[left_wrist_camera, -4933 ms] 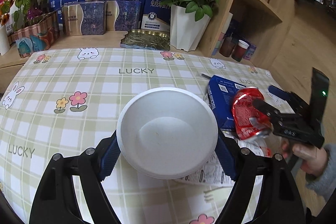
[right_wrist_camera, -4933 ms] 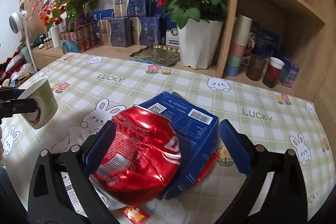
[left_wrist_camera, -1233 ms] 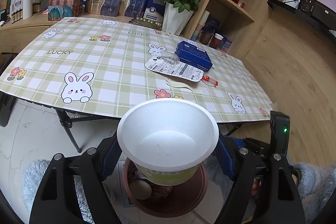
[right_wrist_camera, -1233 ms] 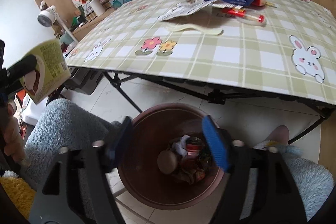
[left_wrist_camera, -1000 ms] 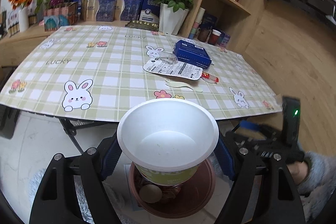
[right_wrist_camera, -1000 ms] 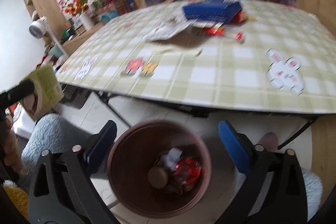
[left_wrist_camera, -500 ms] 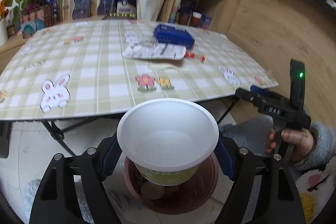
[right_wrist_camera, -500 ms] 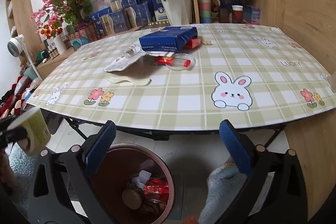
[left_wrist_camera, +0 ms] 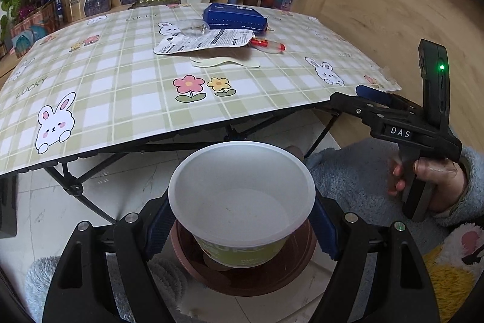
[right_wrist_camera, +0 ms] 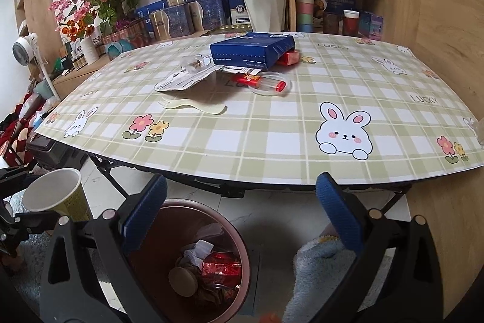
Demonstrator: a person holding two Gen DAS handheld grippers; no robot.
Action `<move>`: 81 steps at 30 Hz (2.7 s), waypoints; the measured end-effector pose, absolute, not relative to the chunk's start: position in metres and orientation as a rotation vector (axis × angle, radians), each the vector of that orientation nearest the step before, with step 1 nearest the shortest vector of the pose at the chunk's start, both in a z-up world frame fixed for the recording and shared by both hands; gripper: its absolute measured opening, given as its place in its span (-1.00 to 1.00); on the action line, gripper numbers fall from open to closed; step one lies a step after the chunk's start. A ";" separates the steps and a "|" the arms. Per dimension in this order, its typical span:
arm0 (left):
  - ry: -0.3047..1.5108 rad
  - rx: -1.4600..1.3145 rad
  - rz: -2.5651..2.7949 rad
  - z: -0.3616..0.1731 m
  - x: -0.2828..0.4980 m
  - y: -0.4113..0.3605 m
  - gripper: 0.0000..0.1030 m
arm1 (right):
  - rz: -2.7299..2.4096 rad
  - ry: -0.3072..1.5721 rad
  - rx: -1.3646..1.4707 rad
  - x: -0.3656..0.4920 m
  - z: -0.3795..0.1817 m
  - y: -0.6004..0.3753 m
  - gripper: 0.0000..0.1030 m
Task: Collect trash
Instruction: 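Lower the yogurt cup into the bin and open the left tool, then reach the right tool to the table and grasp the clear plastic wrapper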
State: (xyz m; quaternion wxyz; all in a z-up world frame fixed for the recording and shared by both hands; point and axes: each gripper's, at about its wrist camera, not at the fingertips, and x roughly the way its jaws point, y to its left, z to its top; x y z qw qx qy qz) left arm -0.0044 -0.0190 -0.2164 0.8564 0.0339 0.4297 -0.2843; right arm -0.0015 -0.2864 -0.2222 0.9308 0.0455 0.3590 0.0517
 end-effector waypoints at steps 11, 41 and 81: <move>0.915 0.077 -0.603 -0.218 -0.005 -0.022 0.49 | 0.102 0.746 0.102 -0.002 -0.224 -0.287 0.89; 0.909 -0.027 -0.482 -0.215 0.007 0.002 0.63 | 0.084 0.763 0.120 -0.001 -0.227 -0.292 0.89; 0.597 -0.173 -0.179 -0.179 0.072 0.107 0.78 | 0.313 0.788 -0.067 0.221 -0.159 -0.199 0.54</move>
